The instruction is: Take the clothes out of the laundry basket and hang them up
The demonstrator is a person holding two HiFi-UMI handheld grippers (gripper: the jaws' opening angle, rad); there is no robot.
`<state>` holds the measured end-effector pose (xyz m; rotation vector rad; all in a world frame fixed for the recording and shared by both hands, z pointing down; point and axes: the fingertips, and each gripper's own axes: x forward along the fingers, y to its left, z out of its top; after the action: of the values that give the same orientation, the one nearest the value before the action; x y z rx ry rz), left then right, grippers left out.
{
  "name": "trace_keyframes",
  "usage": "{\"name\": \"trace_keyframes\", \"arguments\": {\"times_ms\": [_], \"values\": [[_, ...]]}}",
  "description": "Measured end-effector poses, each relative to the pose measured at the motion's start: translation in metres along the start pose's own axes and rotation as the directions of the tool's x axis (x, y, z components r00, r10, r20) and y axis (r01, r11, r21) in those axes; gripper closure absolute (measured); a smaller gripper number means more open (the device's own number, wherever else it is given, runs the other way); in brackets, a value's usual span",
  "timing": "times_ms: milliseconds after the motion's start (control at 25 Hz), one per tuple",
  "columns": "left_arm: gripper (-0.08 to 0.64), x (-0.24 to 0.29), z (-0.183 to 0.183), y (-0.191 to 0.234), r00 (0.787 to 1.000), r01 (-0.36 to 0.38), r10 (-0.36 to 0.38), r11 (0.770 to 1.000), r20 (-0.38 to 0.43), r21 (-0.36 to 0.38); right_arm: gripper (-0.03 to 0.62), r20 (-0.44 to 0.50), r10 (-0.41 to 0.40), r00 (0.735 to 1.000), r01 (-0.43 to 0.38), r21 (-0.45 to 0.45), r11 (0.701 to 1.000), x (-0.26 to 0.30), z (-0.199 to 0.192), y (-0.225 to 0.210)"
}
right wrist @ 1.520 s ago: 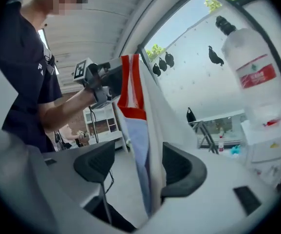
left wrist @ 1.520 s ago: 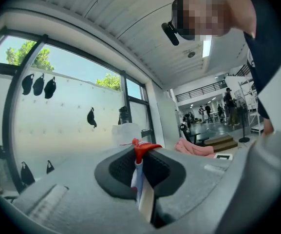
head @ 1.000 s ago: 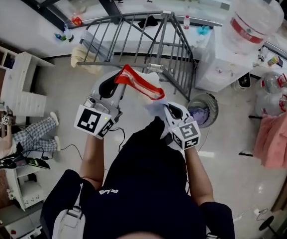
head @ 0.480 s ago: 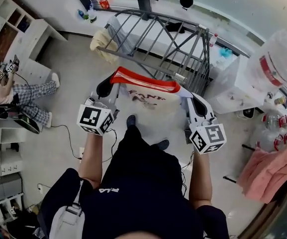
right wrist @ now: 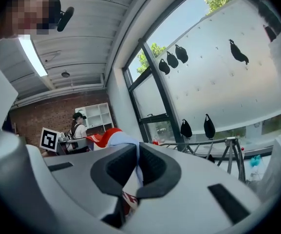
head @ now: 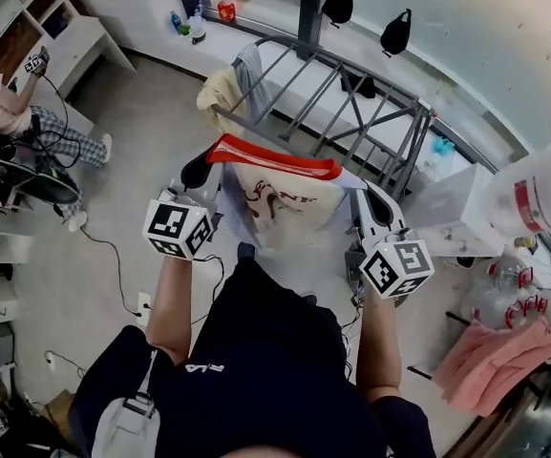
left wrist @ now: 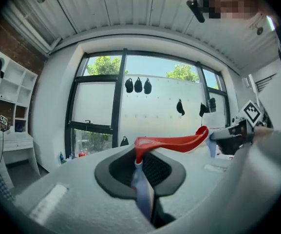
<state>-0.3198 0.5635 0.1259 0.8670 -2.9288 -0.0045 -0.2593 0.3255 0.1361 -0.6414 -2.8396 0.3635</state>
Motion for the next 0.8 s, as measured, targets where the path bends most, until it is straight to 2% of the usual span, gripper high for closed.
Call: {"name": "trace_keyframes", "arguments": {"times_ms": [240,440,600,800], "values": [[0.529,0.036,0.020,0.106,0.999,0.016,-0.015,1.000,0.037,-0.023,0.586,-0.003,-0.053,0.999,0.053,-0.008,0.999,0.106,0.010,0.027],[0.529,0.069,0.020,0.176,0.998,0.059,-0.059,0.998,0.014,-0.038,0.586,-0.028,-0.112,0.993,0.111,-0.035,0.993,0.179,0.009,0.042],[0.529,0.098,0.023,0.208,0.997,0.071,-0.071,0.997,0.016,-0.026,0.586,-0.022,-0.152,0.988,0.150,-0.063,0.987,0.218,0.019,0.039],[0.529,0.140,0.034,0.223,0.997,0.070,-0.070,0.998,0.011,-0.004,0.586,0.004,-0.198,0.980,0.197,-0.075,0.977,0.250,0.039,0.016]]}}
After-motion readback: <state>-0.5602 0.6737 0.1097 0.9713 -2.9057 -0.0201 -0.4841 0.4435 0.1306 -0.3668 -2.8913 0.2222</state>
